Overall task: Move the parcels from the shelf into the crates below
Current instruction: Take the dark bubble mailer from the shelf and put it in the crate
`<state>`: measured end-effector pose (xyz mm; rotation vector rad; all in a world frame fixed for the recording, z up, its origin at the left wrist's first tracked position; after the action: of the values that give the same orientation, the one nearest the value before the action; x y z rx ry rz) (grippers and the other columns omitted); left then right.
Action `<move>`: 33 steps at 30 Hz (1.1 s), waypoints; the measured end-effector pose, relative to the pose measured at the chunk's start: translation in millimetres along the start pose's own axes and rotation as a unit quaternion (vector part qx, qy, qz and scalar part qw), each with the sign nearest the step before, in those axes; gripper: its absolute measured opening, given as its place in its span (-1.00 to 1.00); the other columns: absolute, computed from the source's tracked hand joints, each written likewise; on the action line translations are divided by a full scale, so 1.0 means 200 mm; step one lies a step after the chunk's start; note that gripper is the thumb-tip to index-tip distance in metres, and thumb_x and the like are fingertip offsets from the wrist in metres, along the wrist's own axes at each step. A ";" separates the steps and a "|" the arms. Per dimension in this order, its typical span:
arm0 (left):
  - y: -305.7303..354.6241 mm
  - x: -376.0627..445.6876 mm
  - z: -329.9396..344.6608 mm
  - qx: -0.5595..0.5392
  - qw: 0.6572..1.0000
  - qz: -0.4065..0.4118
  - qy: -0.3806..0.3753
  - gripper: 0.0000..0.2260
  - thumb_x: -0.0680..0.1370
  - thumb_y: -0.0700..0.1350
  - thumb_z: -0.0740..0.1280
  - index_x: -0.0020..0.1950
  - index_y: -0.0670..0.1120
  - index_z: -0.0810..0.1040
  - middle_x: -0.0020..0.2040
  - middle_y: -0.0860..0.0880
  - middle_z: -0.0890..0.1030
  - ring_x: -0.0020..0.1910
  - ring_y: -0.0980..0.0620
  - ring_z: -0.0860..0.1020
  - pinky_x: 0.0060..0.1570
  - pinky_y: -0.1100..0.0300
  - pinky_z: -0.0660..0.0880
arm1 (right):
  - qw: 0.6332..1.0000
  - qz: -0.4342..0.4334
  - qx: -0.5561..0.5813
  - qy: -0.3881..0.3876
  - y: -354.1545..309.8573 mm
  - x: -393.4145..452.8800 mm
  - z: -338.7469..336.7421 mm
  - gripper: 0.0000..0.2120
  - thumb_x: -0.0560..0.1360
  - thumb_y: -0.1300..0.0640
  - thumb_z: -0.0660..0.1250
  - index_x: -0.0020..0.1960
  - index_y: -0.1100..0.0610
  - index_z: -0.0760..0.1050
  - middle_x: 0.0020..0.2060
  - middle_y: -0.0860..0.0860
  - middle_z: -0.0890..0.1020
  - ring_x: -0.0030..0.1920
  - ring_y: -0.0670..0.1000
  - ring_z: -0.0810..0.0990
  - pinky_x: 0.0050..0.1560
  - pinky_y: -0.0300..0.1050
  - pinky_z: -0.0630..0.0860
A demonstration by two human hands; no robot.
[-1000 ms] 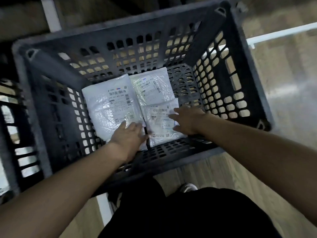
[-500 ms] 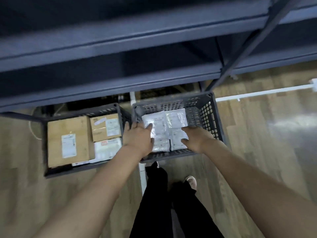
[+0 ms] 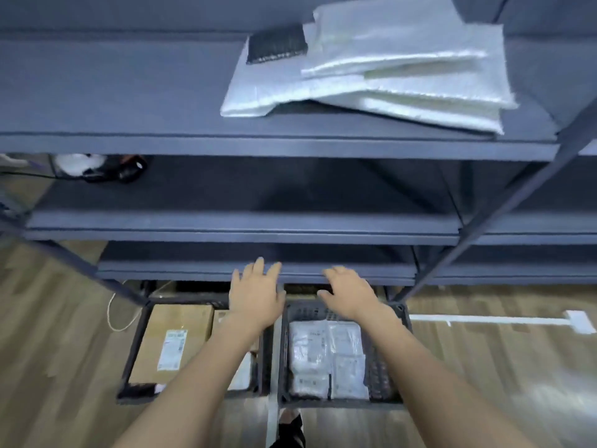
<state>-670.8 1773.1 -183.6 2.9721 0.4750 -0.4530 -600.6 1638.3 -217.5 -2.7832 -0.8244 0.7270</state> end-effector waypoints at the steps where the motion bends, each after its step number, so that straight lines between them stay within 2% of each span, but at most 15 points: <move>1: -0.03 0.02 -0.10 0.000 1.000 0.000 0.028 -0.47 0.59 0.09 0.14 0.52 0.01 0.08 0.52 -0.12 0.13 0.48 -0.09 0.13 0.44 -0.04 0.06 | 1.000 -0.012 -0.008 0.019 -0.06 0.02 -0.09 -0.52 0.59 -0.02 0.17 0.46 0.11 0.25 0.40 0.07 0.34 0.38 0.12 0.30 0.28 0.03 0.38; 5: -0.13 0.07 -0.54 0.037 0.988 0.011 0.151 -0.47 0.60 0.07 0.14 0.52 -0.04 0.08 0.51 -0.12 0.12 0.49 -0.08 0.08 0.43 -0.01 0.08 | 0.992 -0.067 -0.034 0.100 -0.29 0.10 -0.48 -0.53 0.59 0.01 0.16 0.46 0.10 0.25 0.40 0.05 0.34 0.38 0.11 0.30 0.30 0.01 0.36; 8: -0.20 0.11 -0.80 0.055 0.979 0.008 0.194 -0.48 0.60 0.06 0.15 0.51 -0.04 0.10 0.51 -0.12 0.11 0.49 -0.08 0.08 0.42 0.00 0.08 | 0.981 -0.097 -0.063 0.157 -0.42 0.13 -0.78 -0.55 0.58 0.04 0.16 0.45 0.09 0.26 0.39 0.04 0.37 0.37 0.10 0.31 0.30 0.00 0.35; 13: -0.24 0.21 -1.18 0.094 0.964 0.024 0.249 -0.51 0.58 0.05 0.17 0.47 -0.05 0.18 0.43 -0.10 0.25 0.41 -0.09 0.22 0.33 0.03 0.20 | 0.960 -0.123 -0.109 0.226 -0.52 0.13 -1.19 -0.61 0.58 0.04 0.14 0.38 0.10 0.34 0.28 0.06 0.45 0.29 0.11 0.39 0.20 0.00 0.42; 18: -0.22 0.40 -1.46 0.087 0.963 0.032 0.252 -0.55 0.58 0.05 0.18 0.43 -0.07 0.23 0.34 -0.09 0.34 0.30 -0.11 0.34 0.18 0.05 0.31 | 0.942 -0.105 -0.173 0.268 -0.52 0.19 -1.53 -0.62 0.57 0.07 0.15 0.36 0.11 0.37 0.23 0.09 0.48 0.28 0.15 0.39 0.16 0.00 0.40; 24: -0.25 0.71 -1.70 0.021 0.965 0.037 0.261 -0.58 0.58 0.00 0.18 0.40 -0.12 0.26 0.29 -0.12 0.39 0.24 -0.15 0.40 0.11 0.03 0.36 | 0.920 -0.066 -0.285 0.261 -0.51 0.38 -1.82 -0.63 0.57 0.05 0.14 0.34 0.11 0.37 0.24 0.09 0.48 0.26 0.14 0.40 0.17 -0.03 0.35; 28: -0.30 0.94 -1.72 0.024 0.971 0.034 0.235 -0.60 0.58 0.00 0.17 0.36 -0.14 0.28 0.26 -0.12 0.39 0.22 -0.14 0.41 0.10 0.03 0.36 | 0.917 -0.042 -0.316 0.238 -0.48 0.60 -1.91 -0.65 0.58 0.05 0.12 0.32 0.12 0.38 0.21 0.08 0.49 0.23 0.12 0.40 0.13 -0.05 0.34; 33: -0.30 1.17 -1.63 0.037 0.976 0.053 0.209 -0.62 0.58 -0.02 0.17 0.35 -0.15 0.29 0.24 -0.13 0.40 0.20 -0.15 0.40 0.09 0.04 0.37 | 0.914 -0.043 -0.355 0.194 -0.49 0.87 -1.93 -0.64 0.58 0.05 0.12 0.34 0.12 0.35 0.28 0.09 0.45 0.30 0.13 0.37 0.23 0.00 0.31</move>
<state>-388.2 1943.6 51.7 3.1459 0.3323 0.1749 -331.4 1814.1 73.8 -3.2824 -1.3075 -0.2127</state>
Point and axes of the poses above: each hand's wrist, its own x-axis towards the middle knuckle, its own z-axis out of the palm, y = z × x, the point moved 9 cm from there along x, towards the middle knuckle
